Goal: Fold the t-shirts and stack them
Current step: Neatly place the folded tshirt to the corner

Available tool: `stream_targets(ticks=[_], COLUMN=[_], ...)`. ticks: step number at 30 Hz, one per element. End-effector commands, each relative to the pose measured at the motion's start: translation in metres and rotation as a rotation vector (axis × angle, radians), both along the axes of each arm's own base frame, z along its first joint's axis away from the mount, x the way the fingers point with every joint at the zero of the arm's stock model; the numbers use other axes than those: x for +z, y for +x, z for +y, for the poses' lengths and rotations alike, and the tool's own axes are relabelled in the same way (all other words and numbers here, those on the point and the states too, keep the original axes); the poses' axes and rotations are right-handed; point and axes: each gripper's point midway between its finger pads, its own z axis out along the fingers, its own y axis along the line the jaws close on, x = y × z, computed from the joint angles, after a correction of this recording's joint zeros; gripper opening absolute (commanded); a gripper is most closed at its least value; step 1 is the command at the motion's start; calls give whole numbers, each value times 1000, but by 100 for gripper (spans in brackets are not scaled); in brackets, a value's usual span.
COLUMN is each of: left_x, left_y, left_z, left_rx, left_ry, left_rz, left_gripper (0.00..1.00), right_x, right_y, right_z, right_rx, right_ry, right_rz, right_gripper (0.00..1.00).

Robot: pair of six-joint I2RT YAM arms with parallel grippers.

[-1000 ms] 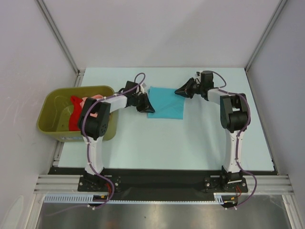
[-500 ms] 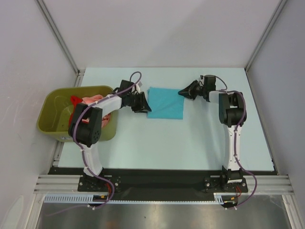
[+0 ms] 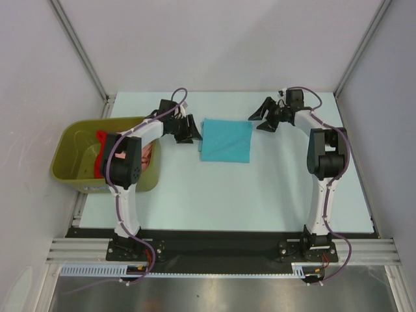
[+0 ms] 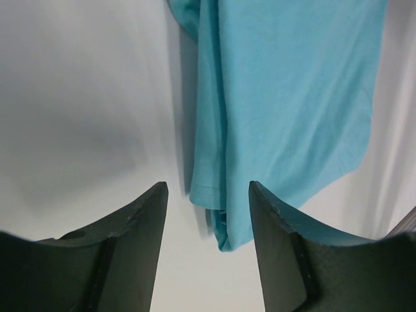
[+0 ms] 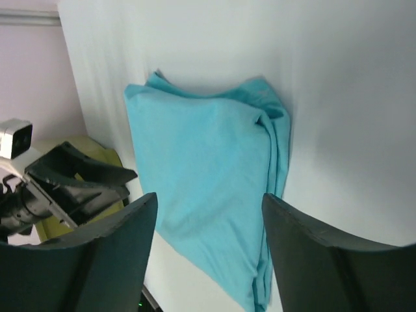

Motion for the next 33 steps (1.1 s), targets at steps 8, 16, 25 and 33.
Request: stream_targets(ticks=[8,16,25,33], left_x=[15,45,59,64], left_y=[-3,-46,-98,-118], left_z=[11,15,17,19], left_rx=[4,39,25,6], left_ry=[53,-12,-71,-79], left_rz=[-53,-65,-47,-44], left_gripper=[59,60,60,60], right_x=[1,-31,-50,-63], right_y=[-21,5,16,13], right_z=[-12,-4,11,14], right_rx=[85,115,164,175], right_ry=[-144,-171,-211,-231], right_rz=[-67,-105,-123,-90], right_gripper=[80,75,67,58])
